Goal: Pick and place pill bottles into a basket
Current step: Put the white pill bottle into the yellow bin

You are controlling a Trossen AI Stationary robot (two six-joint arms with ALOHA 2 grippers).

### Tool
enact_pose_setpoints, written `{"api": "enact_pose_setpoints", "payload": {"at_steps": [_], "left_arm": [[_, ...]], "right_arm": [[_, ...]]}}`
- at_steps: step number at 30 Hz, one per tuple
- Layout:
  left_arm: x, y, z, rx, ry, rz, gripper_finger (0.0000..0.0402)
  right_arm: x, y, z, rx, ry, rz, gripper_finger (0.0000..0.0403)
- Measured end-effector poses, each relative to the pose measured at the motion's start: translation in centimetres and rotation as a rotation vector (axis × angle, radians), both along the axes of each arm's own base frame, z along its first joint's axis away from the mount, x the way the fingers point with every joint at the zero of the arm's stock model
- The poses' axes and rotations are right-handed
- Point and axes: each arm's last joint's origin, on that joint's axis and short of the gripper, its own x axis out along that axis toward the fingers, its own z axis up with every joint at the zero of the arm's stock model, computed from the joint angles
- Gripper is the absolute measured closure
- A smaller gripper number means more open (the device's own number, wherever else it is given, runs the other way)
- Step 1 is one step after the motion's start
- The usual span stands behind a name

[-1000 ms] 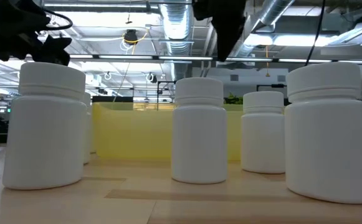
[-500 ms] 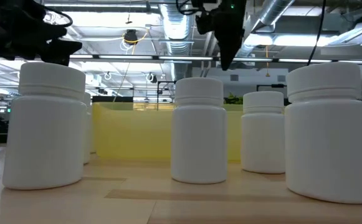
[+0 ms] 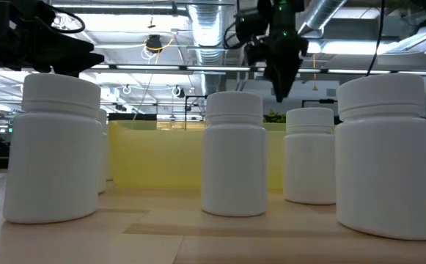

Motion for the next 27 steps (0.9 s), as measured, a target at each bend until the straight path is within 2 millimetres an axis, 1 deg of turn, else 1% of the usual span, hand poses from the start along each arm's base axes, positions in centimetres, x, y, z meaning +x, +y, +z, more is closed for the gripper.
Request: {"api": "enact_pose_setpoints", "payload": {"at_steps": [4, 7, 27], "left_arm": [[0.0, 0.0, 0.0, -0.001, 0.0, -0.001, 0.0208], [0.0, -0.1, 0.0, -0.005, 0.005, -0.027, 0.0208], [0.0, -0.1, -0.3, -0.018, 0.03, -0.041, 0.0208]], "right_arm": [[-0.3, -0.3, -2.1, 0.042, 0.025, 0.031, 0.0158], [-0.3, -0.2, -3.2, 0.052, 0.032, 0.055, 0.0158], [-0.3, 0.1, -6.2, 0.06, 0.022, 0.058, 0.0158]]}}
